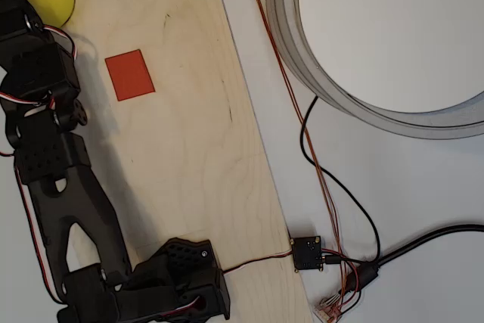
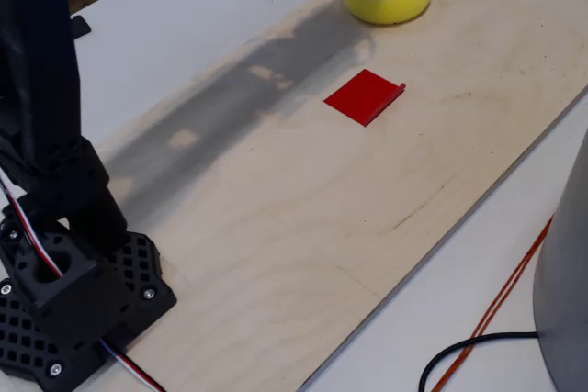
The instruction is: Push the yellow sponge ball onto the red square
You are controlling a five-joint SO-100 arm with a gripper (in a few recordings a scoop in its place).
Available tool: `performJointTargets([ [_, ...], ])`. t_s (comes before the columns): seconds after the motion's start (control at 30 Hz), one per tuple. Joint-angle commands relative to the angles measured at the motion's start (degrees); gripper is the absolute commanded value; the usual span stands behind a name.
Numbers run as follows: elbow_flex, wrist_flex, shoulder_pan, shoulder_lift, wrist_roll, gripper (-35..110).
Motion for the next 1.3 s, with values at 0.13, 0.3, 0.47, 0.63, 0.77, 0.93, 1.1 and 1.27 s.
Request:
performJointTargets([
  [0.13, -14.41, 4.57, 0.62, -7.65, 0.18, 19],
  [0.3, -29.27, 11.60, 0.97, -16.88, 0.09, 19],
  [0.47, -31.64, 11.69, 1.05, -20.13, 1.49, 19],
  [0.63, -30.85, 11.87, 0.97, -19.78, 1.23, 19],
  [0.77, -32.78, 12.13, 0.79, -21.80, 2.46, 18],
  [0.93, -33.05, 12.13, 1.32, -24.52, 5.19, 18],
  [1.1, -24.43, 11.25, 1.41, -20.48, 6.94, 19],
  [1.27, -15.47, 11.25, 1.49, -15.12, 7.65, 19],
])
